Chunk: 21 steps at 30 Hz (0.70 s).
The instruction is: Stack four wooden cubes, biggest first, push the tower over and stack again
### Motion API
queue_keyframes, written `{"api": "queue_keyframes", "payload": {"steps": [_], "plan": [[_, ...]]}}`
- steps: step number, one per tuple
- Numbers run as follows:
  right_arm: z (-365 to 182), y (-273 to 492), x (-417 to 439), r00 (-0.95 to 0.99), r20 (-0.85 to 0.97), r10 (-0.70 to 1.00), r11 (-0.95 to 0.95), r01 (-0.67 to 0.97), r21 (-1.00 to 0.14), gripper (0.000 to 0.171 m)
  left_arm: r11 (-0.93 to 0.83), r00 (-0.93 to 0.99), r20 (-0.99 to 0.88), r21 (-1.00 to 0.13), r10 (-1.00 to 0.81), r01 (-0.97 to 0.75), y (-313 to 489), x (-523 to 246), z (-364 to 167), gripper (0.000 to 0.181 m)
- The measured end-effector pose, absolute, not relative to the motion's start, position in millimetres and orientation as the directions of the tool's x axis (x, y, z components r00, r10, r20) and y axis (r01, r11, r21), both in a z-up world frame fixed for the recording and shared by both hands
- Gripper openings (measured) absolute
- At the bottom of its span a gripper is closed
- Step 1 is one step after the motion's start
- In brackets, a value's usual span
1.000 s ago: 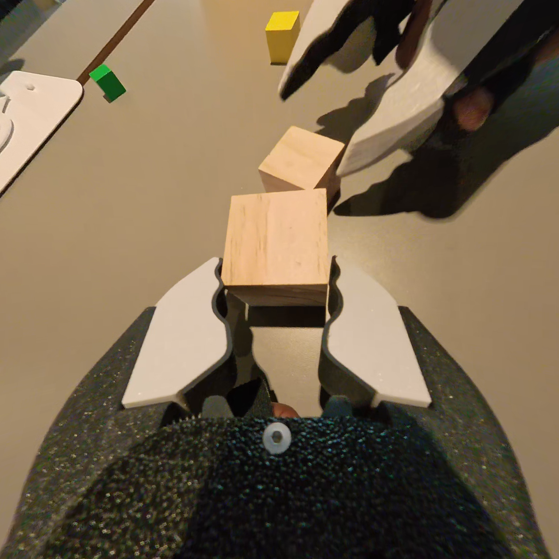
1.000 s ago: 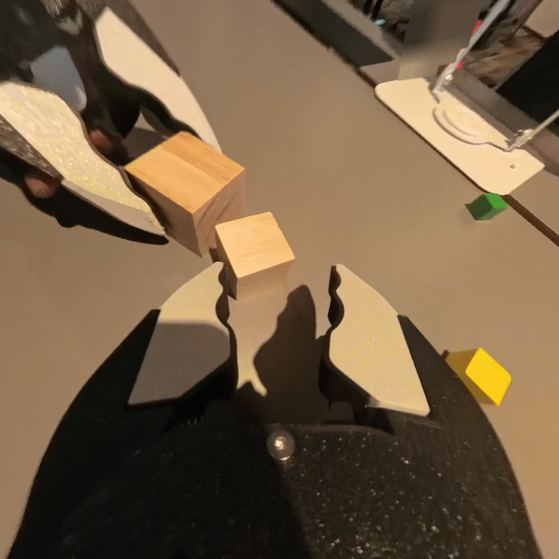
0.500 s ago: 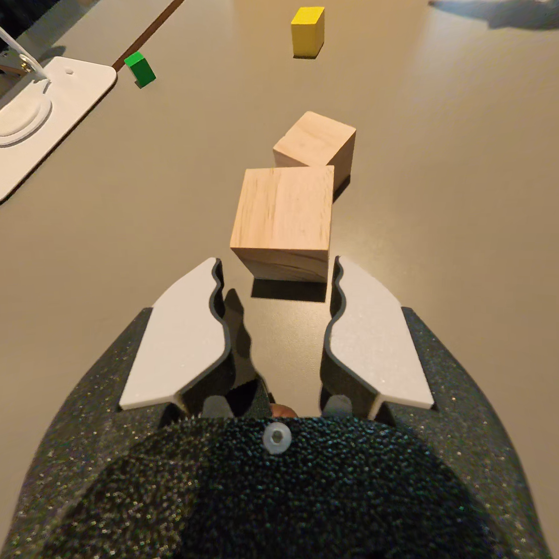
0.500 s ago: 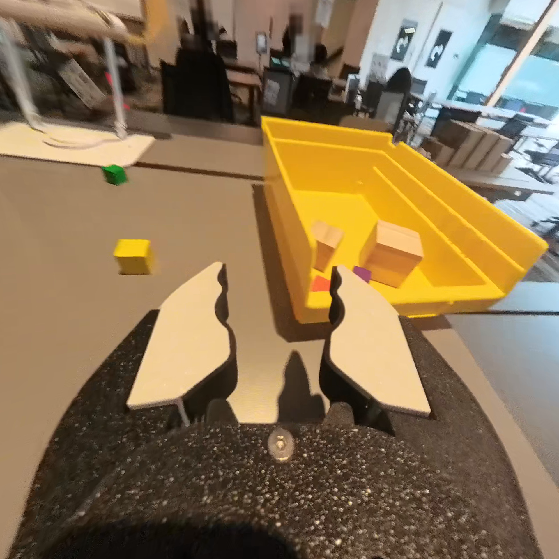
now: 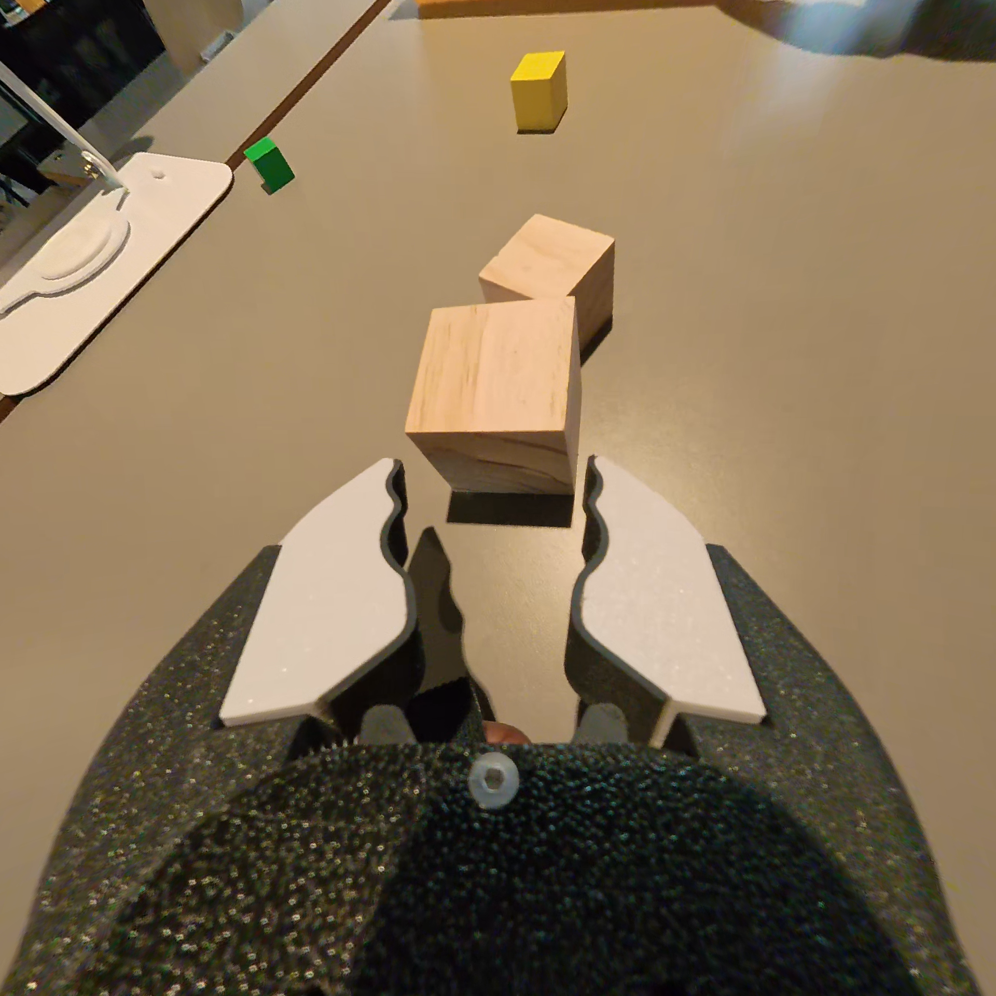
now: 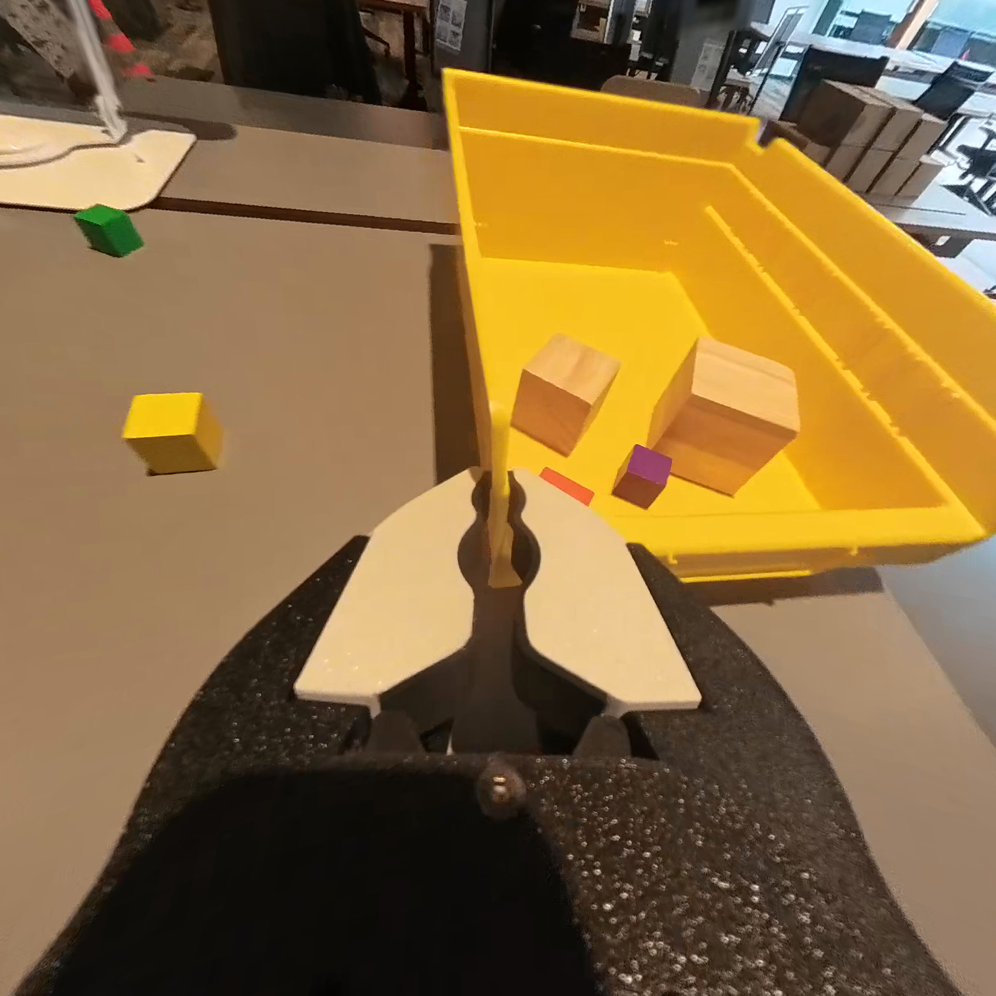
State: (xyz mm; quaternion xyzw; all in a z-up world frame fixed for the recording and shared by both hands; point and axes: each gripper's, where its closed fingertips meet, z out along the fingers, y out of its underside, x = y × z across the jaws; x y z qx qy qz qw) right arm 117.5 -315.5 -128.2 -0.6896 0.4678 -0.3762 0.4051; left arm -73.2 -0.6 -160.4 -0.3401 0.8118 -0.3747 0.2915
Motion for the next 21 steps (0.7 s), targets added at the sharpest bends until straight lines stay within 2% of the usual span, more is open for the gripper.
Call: {"api": "queue_keyframes", "payload": {"steps": [6,7,10,15,17,21], "plan": [[-128,-282,86,0.315,0.193,-0.929,-0.293,-0.309,-0.905,0.005,0.484,-0.598,-0.207,-0.803,-0.774,-0.349,0,-72,-162,0.062],[-127,-279,80,0.326,0.203,-0.923,-0.304,-0.296,-0.905,0.009,0.488,-0.598,-0.211,-0.801,-0.773,-0.348,0,-73,-162,0.063],[-114,-273,59,0.383,0.188,-0.904,-0.295,-0.243,-0.924,0.037,0.514,-0.602,-0.236,-0.786,-0.763,-0.344,0,-75,-165,0.064],[-80,-304,41,0.437,0.219,-0.872,-0.325,-0.182,-0.928,0.038,0.543,-0.594,-0.273,-0.768,-0.757,-0.339,0,-76,-167,0.065],[-72,-328,52,0.442,0.193,-0.876,-0.326,-0.246,-0.913,0.037,0.546,-0.589,-0.275,-0.762,-0.76,-0.348,1,-75,-169,0.065],[-91,-378,97,0.356,0.158,-0.921,-0.33,-0.494,-0.804,0.044,0.552,-0.579,-0.285,-0.752,-0.764,-0.359,2,-73,-171,0.063]]}}
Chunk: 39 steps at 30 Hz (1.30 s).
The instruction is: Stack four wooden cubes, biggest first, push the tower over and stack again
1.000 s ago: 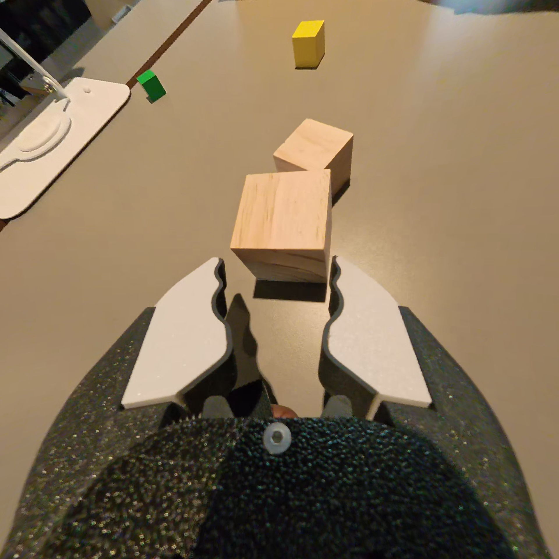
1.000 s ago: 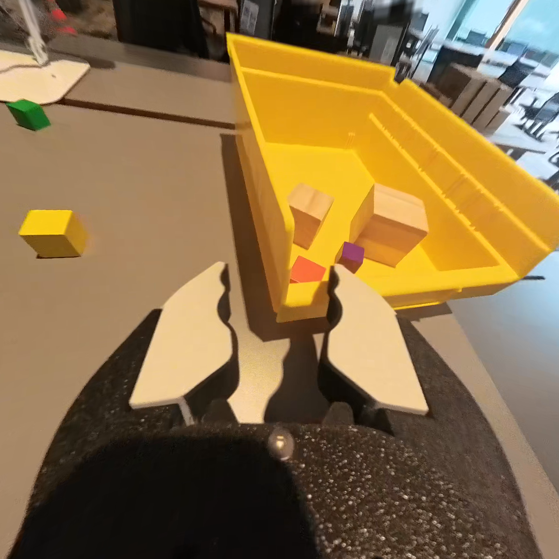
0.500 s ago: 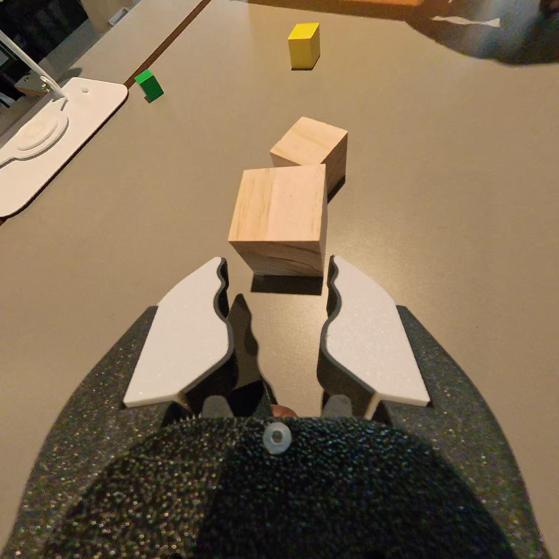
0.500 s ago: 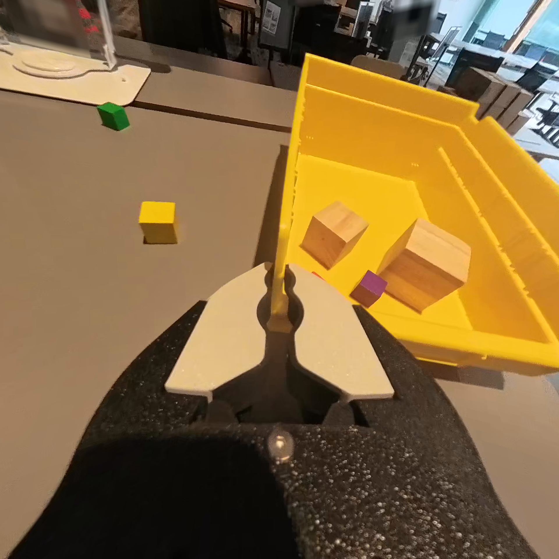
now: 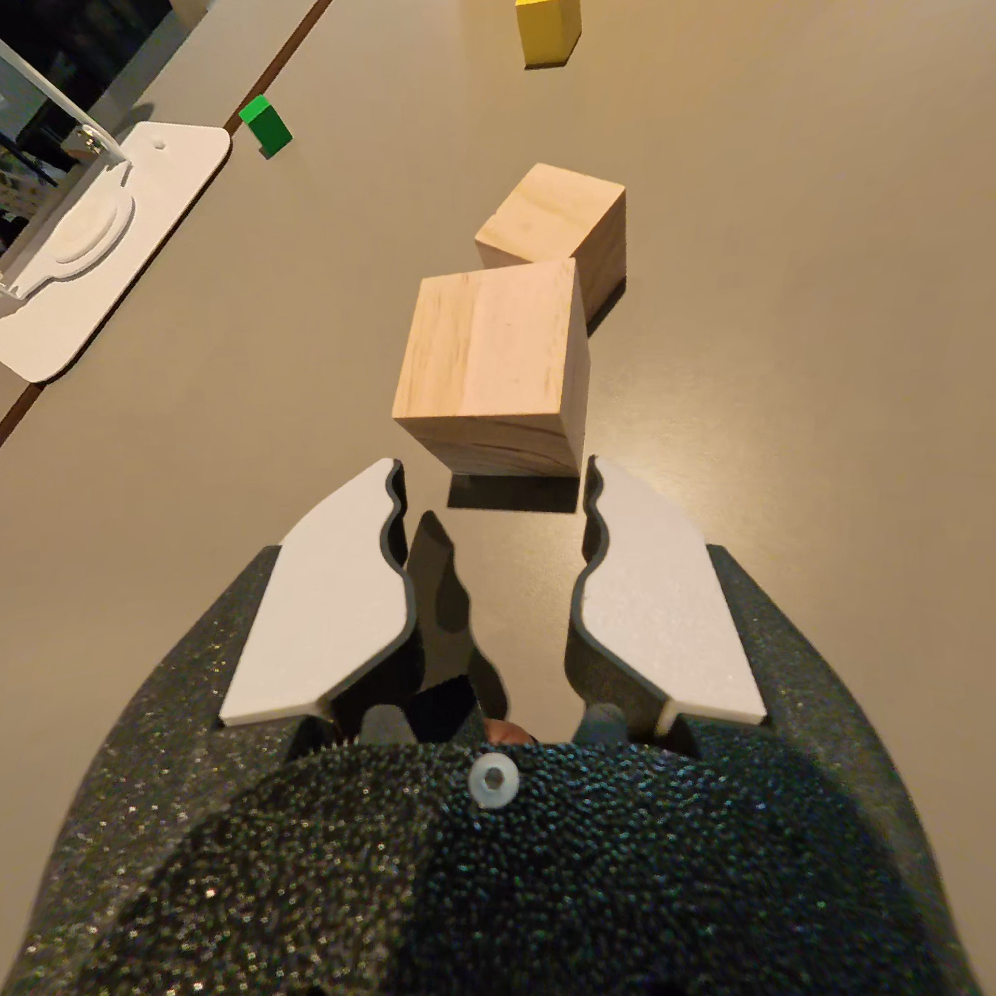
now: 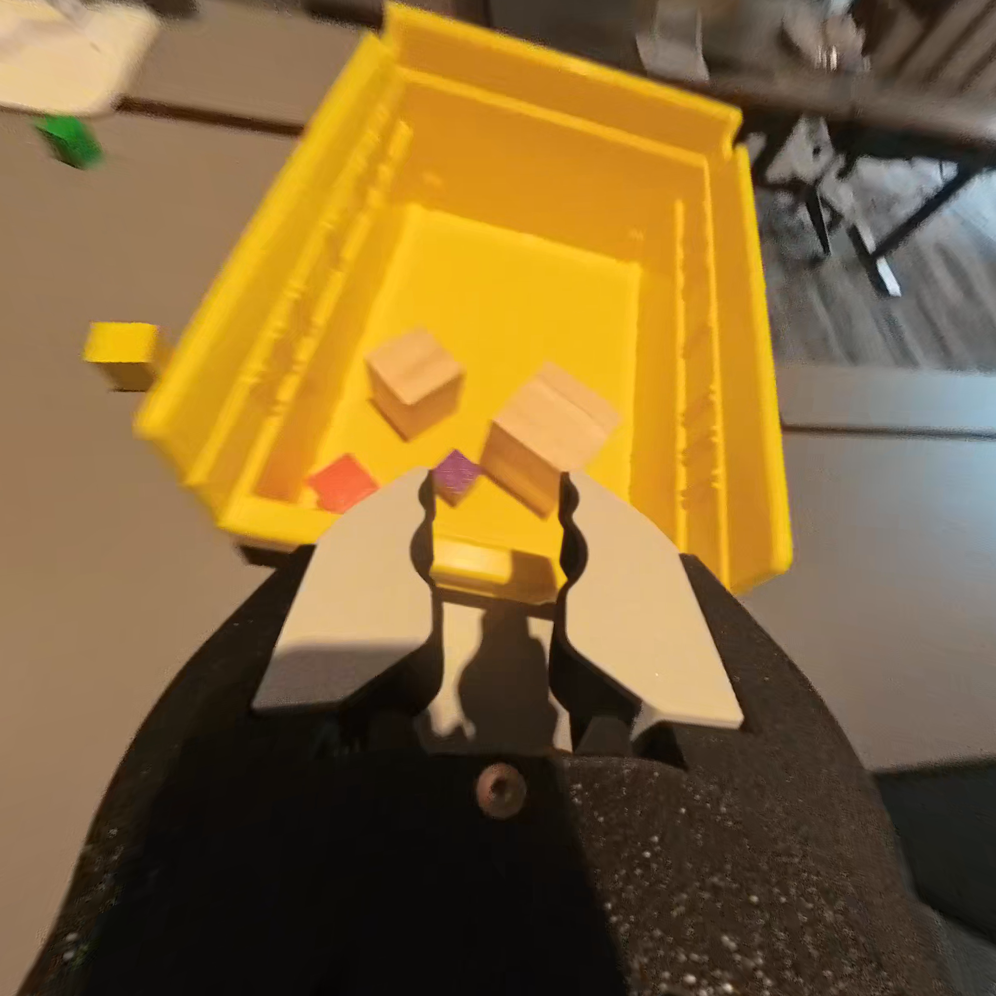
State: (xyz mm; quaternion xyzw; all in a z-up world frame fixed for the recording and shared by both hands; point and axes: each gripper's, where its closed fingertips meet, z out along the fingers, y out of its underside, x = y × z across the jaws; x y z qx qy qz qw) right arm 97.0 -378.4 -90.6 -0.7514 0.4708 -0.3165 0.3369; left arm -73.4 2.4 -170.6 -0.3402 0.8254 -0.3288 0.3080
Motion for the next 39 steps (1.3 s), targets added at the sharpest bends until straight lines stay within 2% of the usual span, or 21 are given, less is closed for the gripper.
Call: {"api": "queue_keyframes", "payload": {"steps": [5,7,11,20,31,34,39], "plan": [[-133,-388,129,0.3,0.147,-0.943,-0.318,-0.675,-0.666,0.066,0.558,-0.566,-0.304,-0.752,-0.766,-0.351,3,-73,-170,0.061],[-135,-380,136,0.293,0.094,-0.951,-0.277,-0.684,-0.674,0.071,0.564,-0.556,-0.322,-0.752,-0.766,-0.342,4,-73,-168,0.061],[-137,-379,144,0.287,0.107,-0.952,-0.286,-0.706,-0.648,0.074,0.582,-0.542,-0.361,-0.749,-0.759,-0.316,4,-73,-166,0.059],[-137,-390,156,0.292,0.124,-0.948,-0.31,-0.77,-0.557,0.06,0.584,-0.524,-0.375,-0.746,-0.765,-0.318,5,-73,-166,0.056],[-141,-390,153,0.315,0.132,-0.94,-0.335,-0.77,-0.544,0.072,0.584,-0.517,-0.379,-0.746,-0.767,-0.32,6,-72,-166,0.055],[-135,-389,155,0.307,0.143,-0.941,-0.332,-0.754,-0.567,0.071,0.585,-0.517,-0.381,-0.745,-0.767,-0.319,6,-72,-165,0.055],[-152,-392,156,0.314,0.127,-0.941,-0.334,-0.796,-0.505,0.07,0.584,-0.517,-0.379,-0.745,-0.767,-0.321,6,-72,-166,0.055]]}}
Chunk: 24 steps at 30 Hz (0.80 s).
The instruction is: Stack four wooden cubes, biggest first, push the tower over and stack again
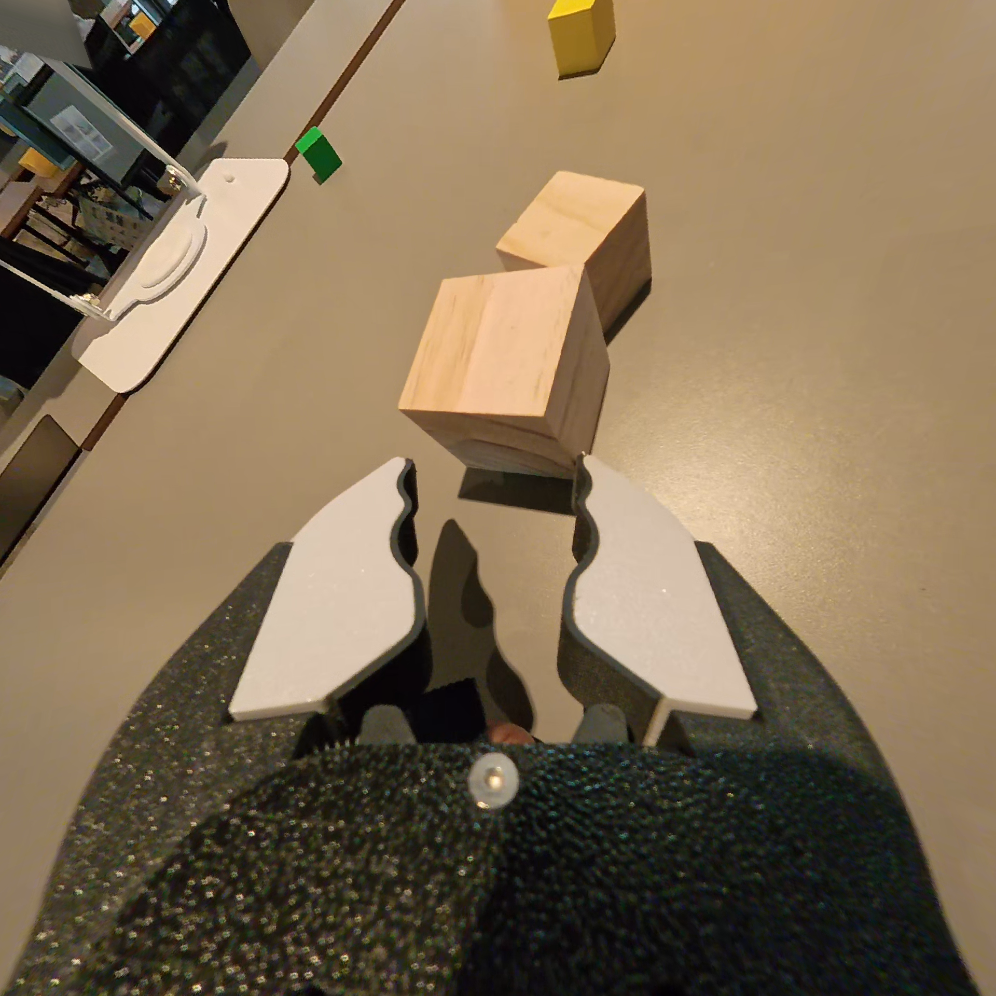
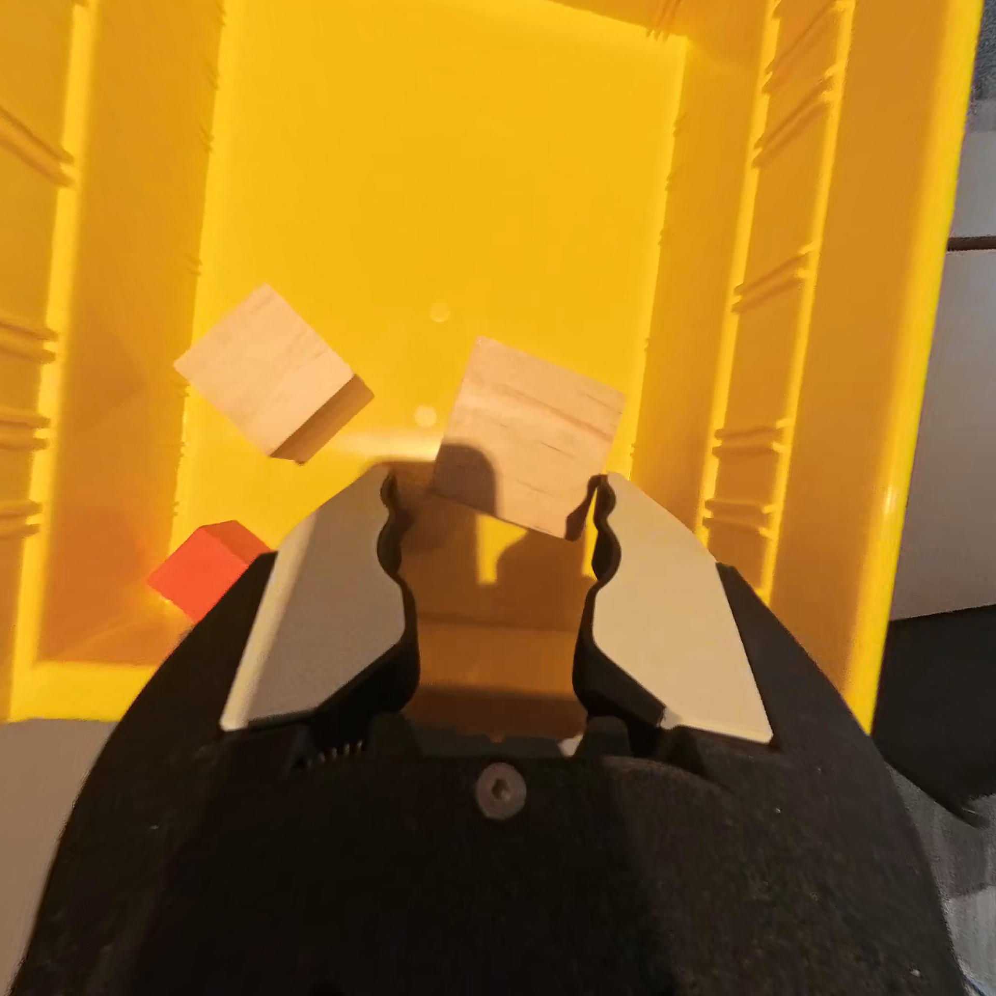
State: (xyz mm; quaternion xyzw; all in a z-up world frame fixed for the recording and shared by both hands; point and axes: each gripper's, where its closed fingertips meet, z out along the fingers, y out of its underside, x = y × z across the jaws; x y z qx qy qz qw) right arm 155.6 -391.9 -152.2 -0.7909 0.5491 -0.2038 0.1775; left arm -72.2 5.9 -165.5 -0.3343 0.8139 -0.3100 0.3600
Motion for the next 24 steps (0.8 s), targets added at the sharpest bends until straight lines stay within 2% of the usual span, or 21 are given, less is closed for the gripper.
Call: {"api": "queue_keyframes", "payload": {"steps": [2,8,11,17,20,24], "plan": [[-153,-396,159,0.31,0.147,-0.939,-0.34,-0.791,-0.509,0.061,0.585,-0.517,-0.381,-0.745,-0.767,-0.319,6,-72,-165,0.054],[-141,-386,154,0.365,0.094,-0.926,-0.35,-0.739,-0.576,0.06,0.586,-0.517,-0.382,-0.745,-0.766,-0.319,6,-72,-165,0.054],[-105,-358,130,0.47,0.02,-0.882,-0.356,-0.639,-0.682,0.06,0.586,-0.516,-0.382,-0.745,-0.766,-0.319,6,-72,-165,0.054],[-34,-297,45,0.716,0.039,-0.697,-0.44,-0.384,-0.812,0.06,0.581,-0.514,-0.375,-0.745,-0.771,-0.328,7,-71,-166,0.052],[-52,-252,-10,0.855,0.038,-0.518,-0.563,-0.307,-0.767,0.06,0.58,-0.512,-0.375,-0.745,-0.773,-0.331,7,-71,-166,0.052],[-119,-214,-62,0.944,0.016,-0.33,-0.739,-0.248,-0.626,0.06,0.58,-0.51,-0.375,-0.744,-0.774,-0.331,7,-71,-166,0.052]]}}
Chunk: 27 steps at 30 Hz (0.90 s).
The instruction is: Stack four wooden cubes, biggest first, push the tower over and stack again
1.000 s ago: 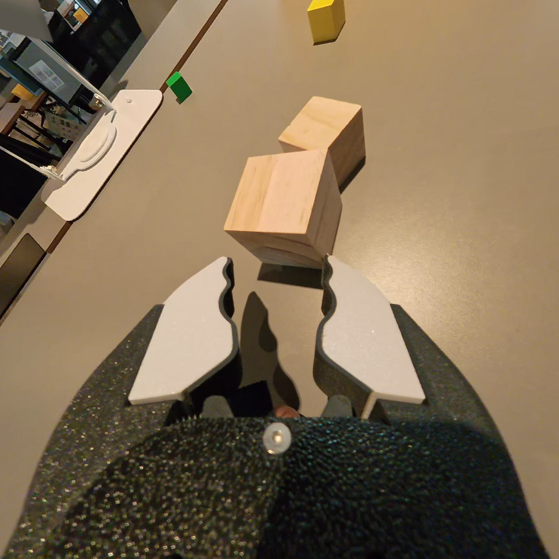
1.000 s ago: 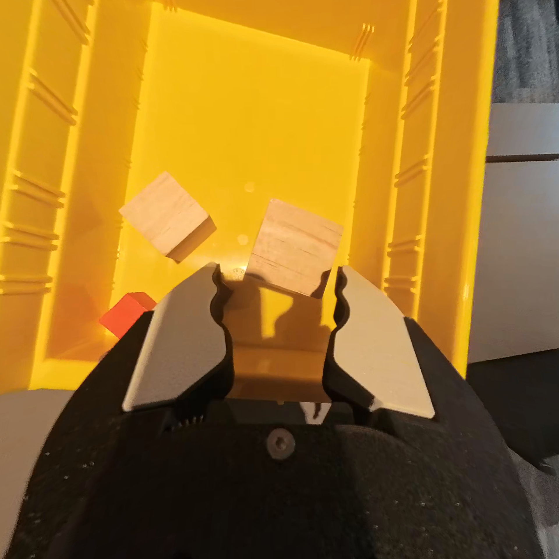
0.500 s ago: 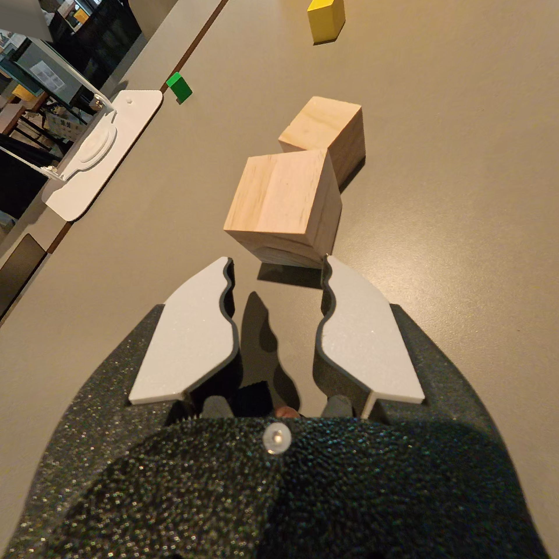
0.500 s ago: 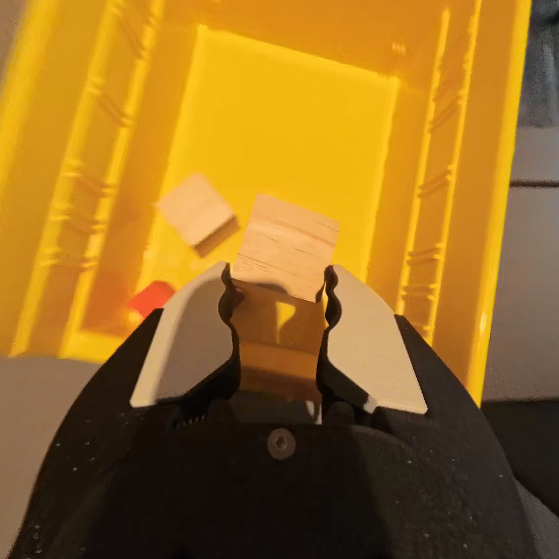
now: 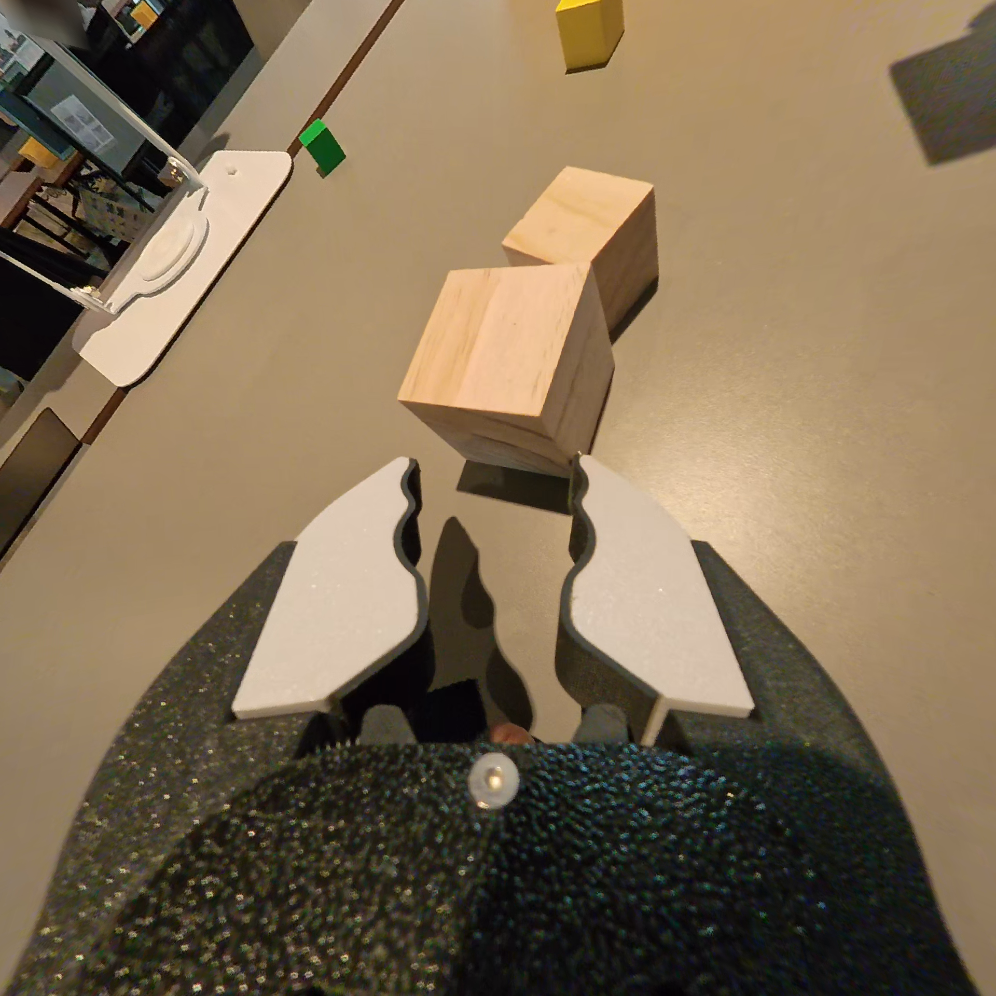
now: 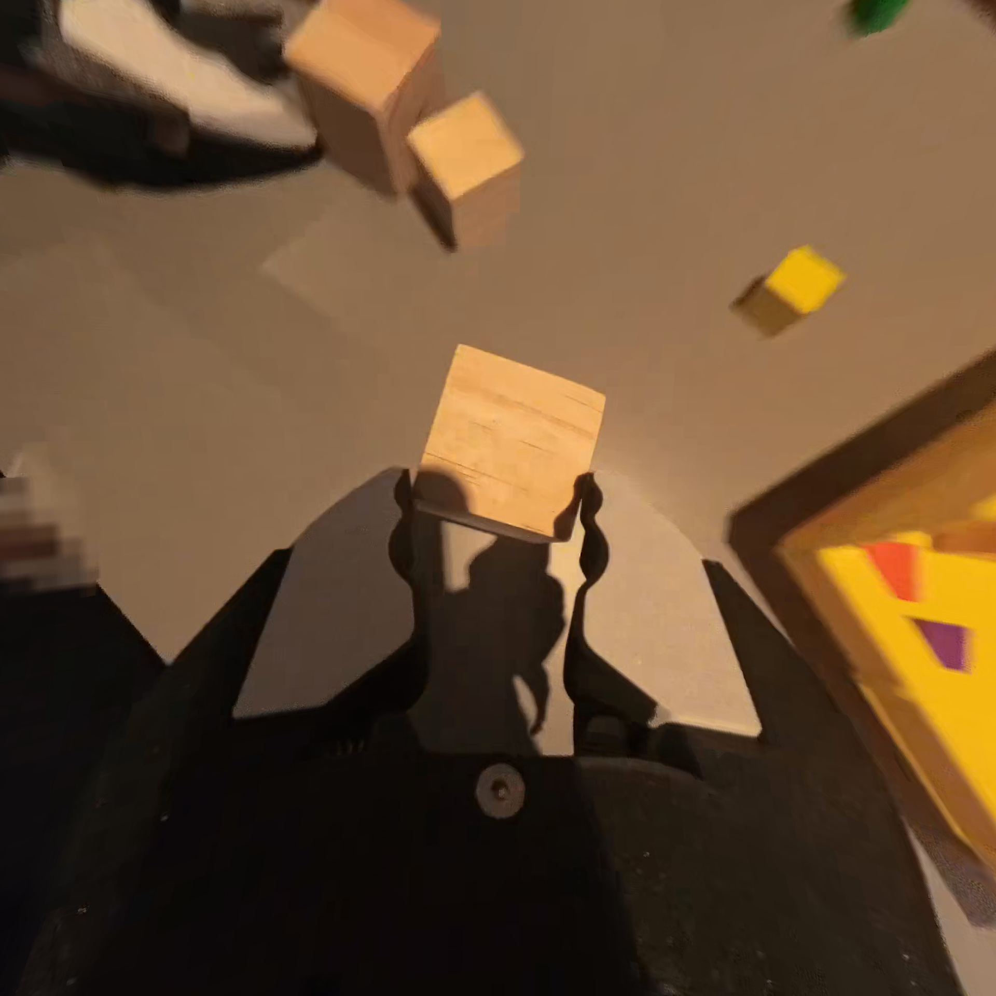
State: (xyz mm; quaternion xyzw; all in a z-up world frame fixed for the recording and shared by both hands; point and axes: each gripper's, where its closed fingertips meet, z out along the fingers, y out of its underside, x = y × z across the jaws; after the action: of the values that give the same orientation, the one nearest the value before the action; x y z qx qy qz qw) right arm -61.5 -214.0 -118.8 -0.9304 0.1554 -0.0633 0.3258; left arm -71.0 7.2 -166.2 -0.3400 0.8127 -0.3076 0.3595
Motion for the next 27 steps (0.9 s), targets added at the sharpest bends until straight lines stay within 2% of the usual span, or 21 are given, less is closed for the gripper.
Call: {"api": "queue_keyframes", "payload": {"steps": [3,5,9,12,14,17,22,24,26,27], "plan": [[-150,-213,-77,0.97,0.029,-0.24,-0.822,-0.187,-0.538,0.061,0.581,-0.509,-0.379,-0.744,-0.773,-0.329,7,-71,-166,0.052],[-147,-217,-77,0.977,0.043,-0.21,-0.829,-0.155,-0.537,0.06,0.586,-0.507,-0.386,-0.743,-0.771,-0.324,7,-71,-166,0.052],[-104,-227,-58,0.979,0.045,-0.199,-0.744,-0.121,-0.658,0.075,0.586,-0.506,-0.387,-0.743,-0.771,-0.324,7,-71,-166,0.052],[-67,-247,-14,0.96,0.075,-0.271,-0.644,-0.123,-0.755,0.068,0.586,-0.505,-0.389,-0.743,-0.771,-0.323,7,-71,-166,0.052],[-59,-269,33,0.922,0.079,-0.378,-0.607,-0.182,-0.774,0.062,0.586,-0.506,-0.387,-0.743,-0.771,-0.324,7,-71,-166,0.052],[-79,-301,100,0.865,0.085,-0.495,-0.625,-0.287,-0.726,0.062,0.584,-0.507,-0.384,-0.743,-0.772,-0.326,7,-71,-166,0.052],[-150,-320,149,0.854,0.104,-0.509,-0.764,-0.393,-0.512,0.067,0.586,-0.504,-0.388,-0.743,-0.771,-0.324,7,-71,-166,0.052],[-164,-315,154,0.863,0.113,-0.493,-0.789,-0.388,-0.477,0.059,0.586,-0.502,-0.389,-0.743,-0.772,-0.324,7,-71,-166,0.052],[-166,-309,159,0.856,0.123,-0.502,-0.781,-0.388,-0.49,0.044,0.585,-0.5,-0.389,-0.742,-0.773,-0.327,8,-71,-166,0.051],[-165,-307,160,0.851,0.106,-0.514,-0.766,-0.4,-0.503,0.044,0.584,-0.5,-0.387,-0.743,-0.774,-0.328,8,-71,-166,0.051]]}}
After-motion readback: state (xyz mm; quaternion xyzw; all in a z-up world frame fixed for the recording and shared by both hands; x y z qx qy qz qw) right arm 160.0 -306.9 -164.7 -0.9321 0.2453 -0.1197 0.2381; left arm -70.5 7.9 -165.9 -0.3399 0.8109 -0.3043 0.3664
